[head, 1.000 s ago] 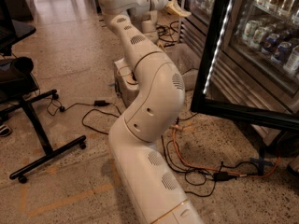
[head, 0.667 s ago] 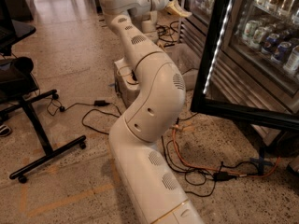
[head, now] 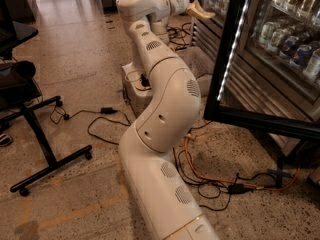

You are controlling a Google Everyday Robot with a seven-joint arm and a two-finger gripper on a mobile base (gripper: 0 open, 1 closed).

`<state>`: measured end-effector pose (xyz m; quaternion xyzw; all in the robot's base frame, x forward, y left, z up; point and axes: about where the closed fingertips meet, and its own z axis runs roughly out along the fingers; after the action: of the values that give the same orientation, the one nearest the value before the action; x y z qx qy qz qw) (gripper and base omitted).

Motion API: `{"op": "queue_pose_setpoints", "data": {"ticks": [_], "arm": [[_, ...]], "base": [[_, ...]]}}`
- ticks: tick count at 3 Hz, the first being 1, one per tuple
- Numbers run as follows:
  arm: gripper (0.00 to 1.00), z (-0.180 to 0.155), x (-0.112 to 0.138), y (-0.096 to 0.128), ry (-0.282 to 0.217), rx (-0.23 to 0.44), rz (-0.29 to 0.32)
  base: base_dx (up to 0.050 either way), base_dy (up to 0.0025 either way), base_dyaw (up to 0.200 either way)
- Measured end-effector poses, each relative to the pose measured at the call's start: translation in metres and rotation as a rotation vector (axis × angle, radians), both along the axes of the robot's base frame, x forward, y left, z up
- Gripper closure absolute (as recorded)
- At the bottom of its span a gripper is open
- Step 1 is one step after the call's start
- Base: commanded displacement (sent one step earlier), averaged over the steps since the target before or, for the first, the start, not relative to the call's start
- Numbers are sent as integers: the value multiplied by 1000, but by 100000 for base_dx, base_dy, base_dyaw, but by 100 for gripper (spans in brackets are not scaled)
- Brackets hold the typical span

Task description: Close left fridge door

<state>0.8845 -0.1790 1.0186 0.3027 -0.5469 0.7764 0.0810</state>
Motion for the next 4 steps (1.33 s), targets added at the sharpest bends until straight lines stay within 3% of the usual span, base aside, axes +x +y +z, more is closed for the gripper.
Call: {"op": "queue_pose_setpoints", "data": {"ticks": [1, 2, 4], "arm": [[0, -2, 0, -39, 35, -126, -62], [10, -2, 0, -39, 35, -126, -62], [57, -2, 0, -39, 35, -126, -62]], "base": [[0, 0, 0], [0, 0, 0], [0, 0, 0]]}}
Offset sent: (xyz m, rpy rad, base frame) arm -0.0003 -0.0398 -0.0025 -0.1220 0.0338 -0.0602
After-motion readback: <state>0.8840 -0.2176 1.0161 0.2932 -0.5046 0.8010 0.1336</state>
